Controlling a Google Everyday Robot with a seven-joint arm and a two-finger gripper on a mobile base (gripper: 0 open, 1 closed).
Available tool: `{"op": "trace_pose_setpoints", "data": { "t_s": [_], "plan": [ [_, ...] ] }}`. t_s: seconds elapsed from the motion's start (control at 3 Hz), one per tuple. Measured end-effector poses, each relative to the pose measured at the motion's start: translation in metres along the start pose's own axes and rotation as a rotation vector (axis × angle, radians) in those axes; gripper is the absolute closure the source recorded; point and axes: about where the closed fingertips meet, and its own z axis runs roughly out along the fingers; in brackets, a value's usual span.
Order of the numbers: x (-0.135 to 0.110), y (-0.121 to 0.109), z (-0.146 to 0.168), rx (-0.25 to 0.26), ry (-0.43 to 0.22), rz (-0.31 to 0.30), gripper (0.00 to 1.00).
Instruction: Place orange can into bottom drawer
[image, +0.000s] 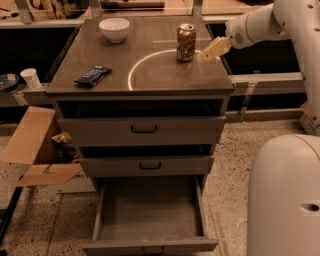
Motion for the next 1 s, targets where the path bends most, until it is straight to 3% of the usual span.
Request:
{"op": "trace_pose_setpoints", "data": {
  "t_s": [0.33, 1.0],
  "plan": [
    [-0.006, -0.006, 0.018, 0.03, -0.049, 0.026, 0.0],
    [-0.027, -0.022, 0.053, 0.141, -0.192, 0.103, 0.0]
  ]
}}
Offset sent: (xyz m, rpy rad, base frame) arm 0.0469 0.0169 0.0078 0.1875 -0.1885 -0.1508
